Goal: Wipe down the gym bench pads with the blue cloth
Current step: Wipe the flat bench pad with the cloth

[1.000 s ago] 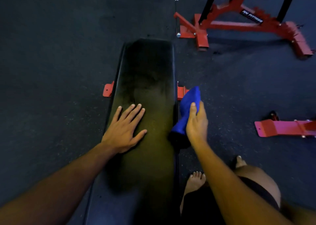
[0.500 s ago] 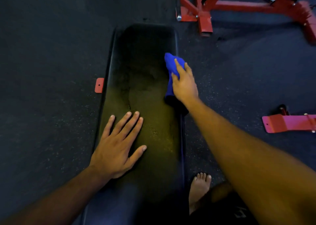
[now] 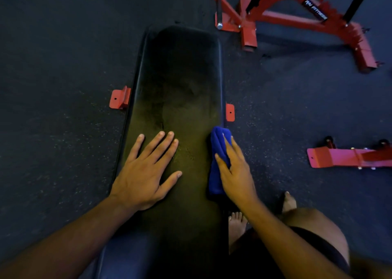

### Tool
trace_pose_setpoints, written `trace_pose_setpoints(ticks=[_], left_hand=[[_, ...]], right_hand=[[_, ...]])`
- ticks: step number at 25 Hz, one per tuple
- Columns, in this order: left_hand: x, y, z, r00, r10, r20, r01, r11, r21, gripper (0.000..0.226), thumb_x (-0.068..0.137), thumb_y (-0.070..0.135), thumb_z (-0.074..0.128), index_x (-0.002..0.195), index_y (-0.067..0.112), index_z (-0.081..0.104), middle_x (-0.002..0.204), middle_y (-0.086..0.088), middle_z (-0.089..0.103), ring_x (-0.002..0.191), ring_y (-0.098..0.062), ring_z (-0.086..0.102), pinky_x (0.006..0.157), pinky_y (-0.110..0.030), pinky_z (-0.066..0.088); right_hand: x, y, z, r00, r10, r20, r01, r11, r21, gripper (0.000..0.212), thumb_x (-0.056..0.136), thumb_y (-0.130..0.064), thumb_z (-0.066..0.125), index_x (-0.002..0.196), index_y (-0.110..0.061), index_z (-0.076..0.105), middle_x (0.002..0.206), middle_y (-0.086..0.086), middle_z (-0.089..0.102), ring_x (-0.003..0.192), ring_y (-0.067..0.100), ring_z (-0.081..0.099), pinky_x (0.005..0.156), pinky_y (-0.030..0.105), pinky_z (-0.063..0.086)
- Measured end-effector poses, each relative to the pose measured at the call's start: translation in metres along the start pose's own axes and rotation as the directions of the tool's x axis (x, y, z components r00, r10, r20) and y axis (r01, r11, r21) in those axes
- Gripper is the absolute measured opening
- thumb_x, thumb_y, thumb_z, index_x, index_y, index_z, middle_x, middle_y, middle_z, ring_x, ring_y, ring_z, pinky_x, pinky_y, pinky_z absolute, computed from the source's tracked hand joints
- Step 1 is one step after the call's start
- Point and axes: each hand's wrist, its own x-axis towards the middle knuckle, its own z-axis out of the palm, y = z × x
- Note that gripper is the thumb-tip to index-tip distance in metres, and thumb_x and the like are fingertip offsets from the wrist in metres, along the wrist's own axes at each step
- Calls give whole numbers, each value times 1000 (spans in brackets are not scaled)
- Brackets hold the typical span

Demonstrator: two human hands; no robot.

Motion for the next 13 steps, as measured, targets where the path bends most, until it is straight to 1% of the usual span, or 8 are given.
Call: trace_pose_setpoints(ticks=[2, 3, 5, 7, 9, 11, 13], left_hand=[[0, 0, -1, 1000, -5, -2, 5, 1000, 11, 74, 102, 64, 23, 161, 19, 26, 170, -1, 18, 157, -17, 11, 125, -57, 15], [-1, 0, -1, 1000, -7, -1, 7, 1000, 18, 73, 102, 64, 23, 161, 20, 25, 170, 0, 17, 158, -16, 10, 125, -57, 16], [-2, 0, -1, 1000, -9, 9, 9, 1000, 14, 73, 102, 64, 21, 161, 21, 24, 170, 1, 16, 158, -15, 8, 125, -56, 15], [-3, 0, -3, 1000, -15, 14, 15, 1000, 5, 73, 102, 64, 20, 161, 21, 24, 170, 2, 15, 158, -14, 7, 125, -55, 13], [-3, 0, -5, 1000, -13, 28, 13, 1000, 3, 72, 102, 64, 21, 161, 22, 23, 170, 3, 14, 158, -13, 6, 126, -53, 11], [-4, 2, -6, 999, -23, 27, 23, 1000, 0, 72, 102, 63, 21, 162, 23, 21, 170, 4, 12, 157, -12, 4, 126, -51, 7], [-3, 2, -7, 999, -25, 33, 25, 1000, -9, 71, 102, 63, 20, 162, 24, 19, 170, 4, 12, 157, -11, 3, 126, -49, 2]], right_hand=[[38, -12, -5, 999, -19, -41, 18, 999, -43, 57, 103, -31, 44, 155, -33, 20, 163, -2, 15, 141, 18, 34, 107, 28, 33], [64, -21, -8, 998, -24, -61, 21, 998, -59, 55, 104, -29, 43, 155, -28, 23, 163, 2, 18, 141, 22, 36, 107, 29, 34], [109, -38, -14, 997, -36, -68, 28, 992, -123, 54, 105, -26, 42, 155, -21, 24, 162, 10, 18, 143, 30, 32, 112, 33, 30], [132, -46, -20, 997, -54, -57, 44, 987, -155, 55, 105, -26, 42, 156, -21, 23, 162, 16, 16, 143, 34, 30, 114, 36, 29], [123, -40, -24, 998, -60, -26, 55, 982, -180, 55, 104, -26, 43, 156, -23, 24, 163, 15, 13, 145, 34, 29, 114, 38, 30], [91, -27, -25, 995, -100, 14, 100, 966, -240, 55, 104, -23, 45, 155, -27, 25, 165, 10, 10, 146, 31, 28, 114, 40, 31], [57, -15, -24, 989, -121, 85, 141, 943, -301, 58, 102, -21, 47, 155, -30, 25, 165, 7, 7, 143, 32, 32, 112, 43, 35]])
